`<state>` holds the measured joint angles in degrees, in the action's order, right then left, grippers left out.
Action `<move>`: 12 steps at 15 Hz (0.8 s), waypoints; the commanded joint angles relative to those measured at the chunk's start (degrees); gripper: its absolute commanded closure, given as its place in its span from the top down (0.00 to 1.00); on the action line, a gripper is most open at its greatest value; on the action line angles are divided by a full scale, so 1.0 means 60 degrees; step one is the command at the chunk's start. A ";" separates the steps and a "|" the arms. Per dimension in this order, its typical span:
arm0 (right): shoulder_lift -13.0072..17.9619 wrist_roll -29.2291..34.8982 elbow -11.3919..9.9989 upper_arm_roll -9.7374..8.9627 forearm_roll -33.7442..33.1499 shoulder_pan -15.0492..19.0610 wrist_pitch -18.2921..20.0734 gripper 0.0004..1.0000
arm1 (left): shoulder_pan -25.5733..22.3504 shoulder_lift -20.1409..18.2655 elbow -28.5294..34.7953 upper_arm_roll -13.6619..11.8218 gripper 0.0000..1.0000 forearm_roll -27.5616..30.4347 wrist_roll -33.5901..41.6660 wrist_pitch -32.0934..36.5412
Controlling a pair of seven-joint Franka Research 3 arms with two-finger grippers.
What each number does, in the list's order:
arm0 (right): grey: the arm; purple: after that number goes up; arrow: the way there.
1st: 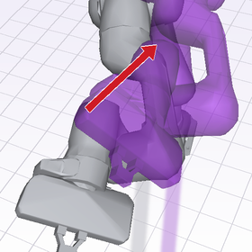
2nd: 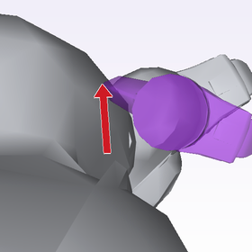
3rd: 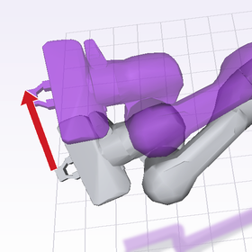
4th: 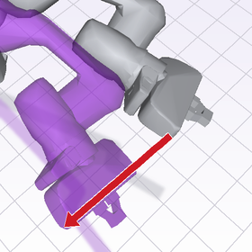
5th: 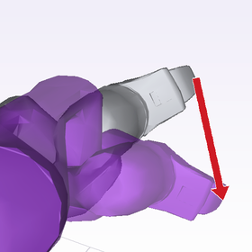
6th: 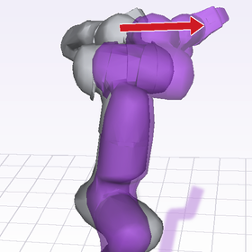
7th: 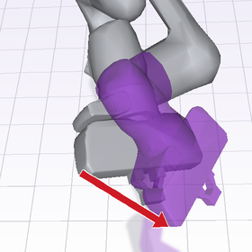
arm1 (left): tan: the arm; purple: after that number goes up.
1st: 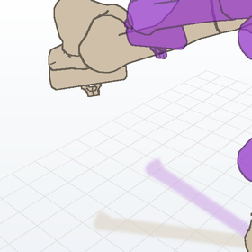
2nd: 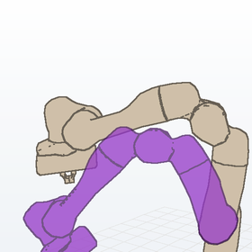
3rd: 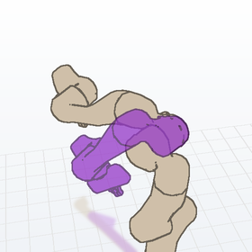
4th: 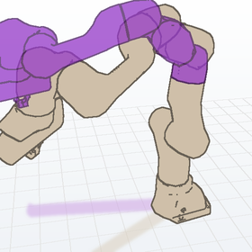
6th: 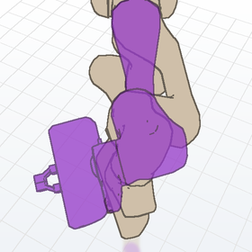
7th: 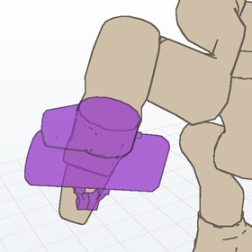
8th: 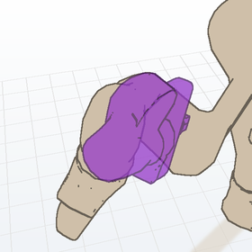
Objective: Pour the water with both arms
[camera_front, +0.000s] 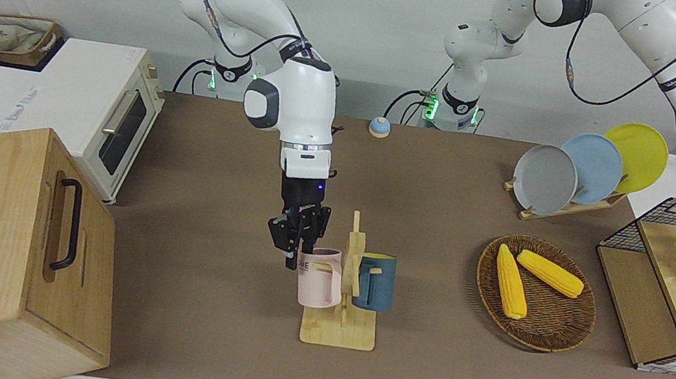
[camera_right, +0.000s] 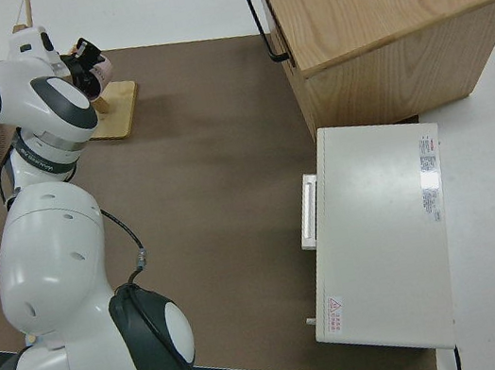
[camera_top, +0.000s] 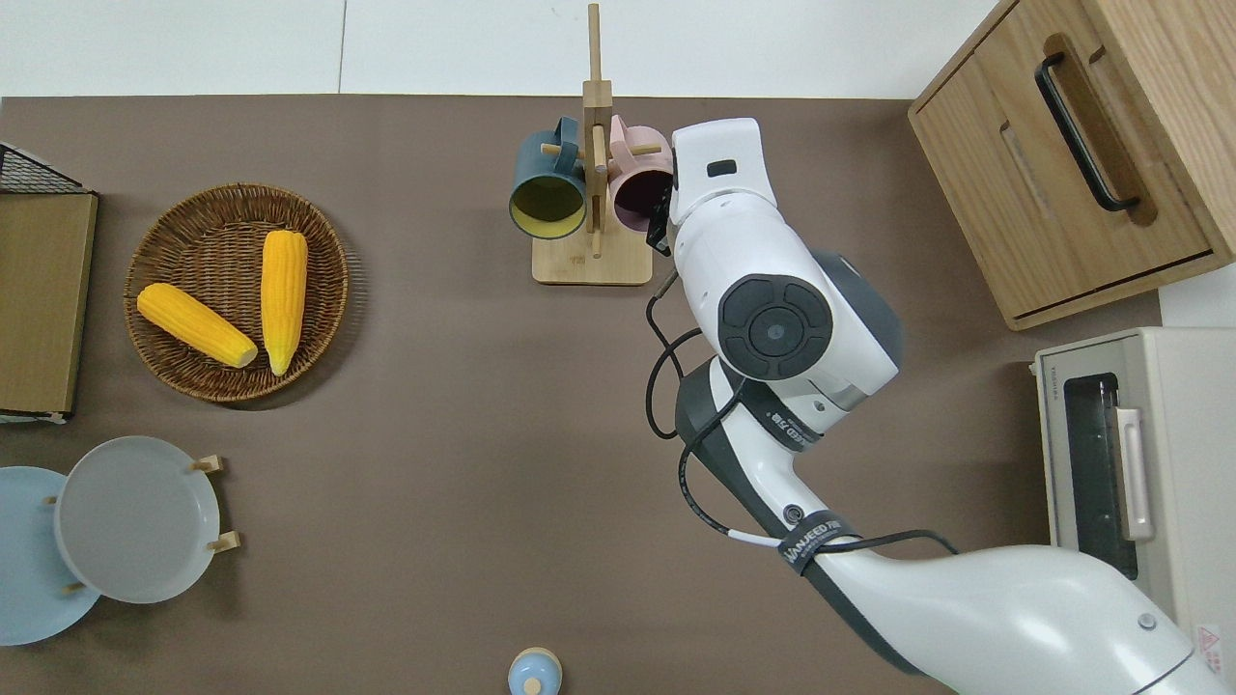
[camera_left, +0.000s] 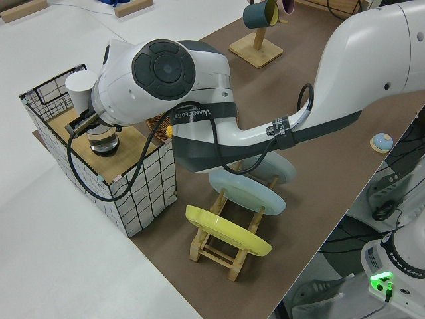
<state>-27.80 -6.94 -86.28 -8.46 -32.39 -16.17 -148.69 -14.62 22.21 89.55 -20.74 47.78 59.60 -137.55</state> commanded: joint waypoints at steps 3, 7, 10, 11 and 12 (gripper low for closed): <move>-0.0273 0.0307 0.0274 0.0032 0.0257 -0.0088 0.0100 0.41 | -0.0024 0.0106 -0.0174 0.0043 0.21 0.0196 -0.0075 -0.0132; -0.0317 0.0483 0.0274 0.0032 0.0359 -0.0147 0.0100 0.31 | -0.0010 0.0106 -0.0174 0.0043 0.00 0.0196 -0.0075 -0.0176; -0.0317 0.0659 0.0274 0.0032 0.0374 -0.0147 0.0100 0.26 | 0.0005 0.0106 -0.0174 0.0043 0.00 0.0196 -0.0089 -0.0205; -0.0317 0.0732 0.0274 0.0018 0.0374 -0.0147 0.0100 0.24 | 0.0005 0.0106 -0.0174 0.0043 0.00 0.0181 -0.0089 -0.0205; -0.0317 0.0776 0.0274 0.0032 0.0374 -0.0147 0.0100 0.22 | 0.0020 0.0106 -0.0174 0.0043 0.00 0.0181 -0.0104 -0.0205</move>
<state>-28.81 -3.72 -86.14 -8.45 -31.04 -16.79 -148.69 -14.64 22.24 89.51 -20.77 47.87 59.45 -137.85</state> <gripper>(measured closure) 0.749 0.366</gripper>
